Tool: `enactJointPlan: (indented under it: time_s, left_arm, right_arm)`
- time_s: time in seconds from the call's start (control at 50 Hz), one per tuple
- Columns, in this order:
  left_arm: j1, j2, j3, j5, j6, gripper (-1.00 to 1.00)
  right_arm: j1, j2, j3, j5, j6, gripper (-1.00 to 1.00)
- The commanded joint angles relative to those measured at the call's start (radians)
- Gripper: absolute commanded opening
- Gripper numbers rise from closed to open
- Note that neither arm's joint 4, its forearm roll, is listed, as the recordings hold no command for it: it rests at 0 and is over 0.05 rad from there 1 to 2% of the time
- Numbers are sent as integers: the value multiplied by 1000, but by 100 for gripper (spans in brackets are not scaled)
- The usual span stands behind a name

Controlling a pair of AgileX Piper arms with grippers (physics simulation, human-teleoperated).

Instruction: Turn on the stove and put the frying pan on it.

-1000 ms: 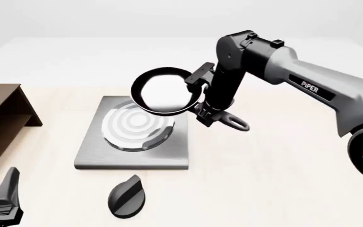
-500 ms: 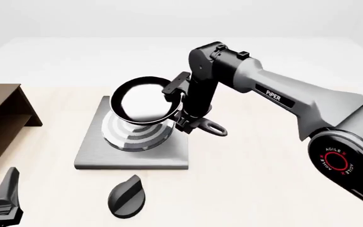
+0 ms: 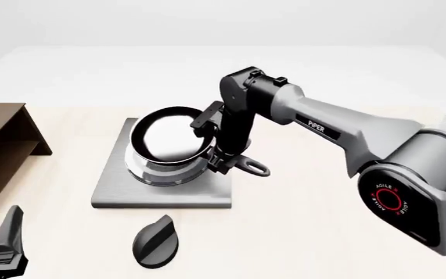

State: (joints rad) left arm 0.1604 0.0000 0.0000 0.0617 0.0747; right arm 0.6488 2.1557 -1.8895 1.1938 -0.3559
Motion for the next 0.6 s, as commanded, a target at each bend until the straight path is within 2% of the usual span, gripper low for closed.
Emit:
enactJointPlan:
  time_s: [0.02,0.6]
  left_arm:
    - [1,0,0,1,-2,100]
    - [6,0,0,0,-7,100]
  right_arm:
    - [11,20,-4,-33,19,-100]
    - [12,63,-18,-47,28,-100]
